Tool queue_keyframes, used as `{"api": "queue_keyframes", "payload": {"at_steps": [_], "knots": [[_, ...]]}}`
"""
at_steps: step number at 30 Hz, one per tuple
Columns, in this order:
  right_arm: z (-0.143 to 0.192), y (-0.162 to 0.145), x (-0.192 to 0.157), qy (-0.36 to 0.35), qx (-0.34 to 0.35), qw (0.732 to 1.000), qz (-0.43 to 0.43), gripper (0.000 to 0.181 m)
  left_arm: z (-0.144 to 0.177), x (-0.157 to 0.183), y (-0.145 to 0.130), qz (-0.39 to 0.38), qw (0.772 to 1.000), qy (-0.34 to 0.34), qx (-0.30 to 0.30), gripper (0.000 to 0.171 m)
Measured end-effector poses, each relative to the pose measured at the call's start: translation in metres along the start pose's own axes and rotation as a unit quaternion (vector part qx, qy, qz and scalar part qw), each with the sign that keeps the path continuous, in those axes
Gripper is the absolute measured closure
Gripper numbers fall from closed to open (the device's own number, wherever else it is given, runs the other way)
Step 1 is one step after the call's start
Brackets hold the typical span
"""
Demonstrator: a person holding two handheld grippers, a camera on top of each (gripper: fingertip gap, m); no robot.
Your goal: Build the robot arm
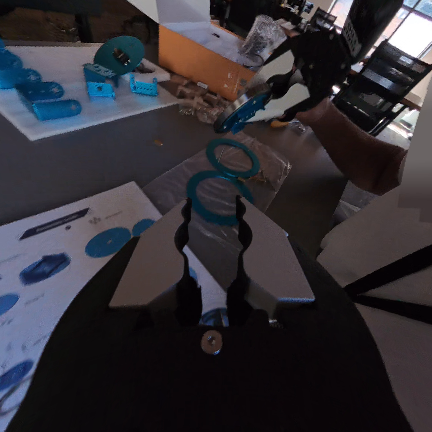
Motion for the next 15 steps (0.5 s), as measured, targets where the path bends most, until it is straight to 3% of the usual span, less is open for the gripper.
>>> {"api": "queue_keyframes", "payload": {"at_steps": [3,7,11,15], "knots": [[0.005,-0.012,-0.019,-0.115,-0.008,0.991,0.065,0.163,-0.043,0.014,0.025,0.001,0.999,-0.039,0.016,0.125],[0.007,-0.020,-0.036,-0.267,-0.066,0.952,0.136,0.163,-0.098,0.035,0.041,0.040,0.995,-0.078,0.044,0.110],[0.010,-0.024,-0.045,-0.332,-0.086,0.920,0.190,0.163,-0.134,0.047,0.048,0.037,0.996,-0.046,0.063,0.086],[0.012,-0.030,-0.051,-0.360,-0.080,0.899,0.237,0.163,-0.131,0.027,0.044,0.081,0.994,-0.021,0.067,0.086]]}}
Point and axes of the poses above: each gripper's, where its closed fingertips meet, z back along the fingers, y out of its top, x = y × z across the jaws, the point moved 9 cm from there along z, back along the fingers, and after that the axes turned 8 degrees about -x, right-handed, at the moved point
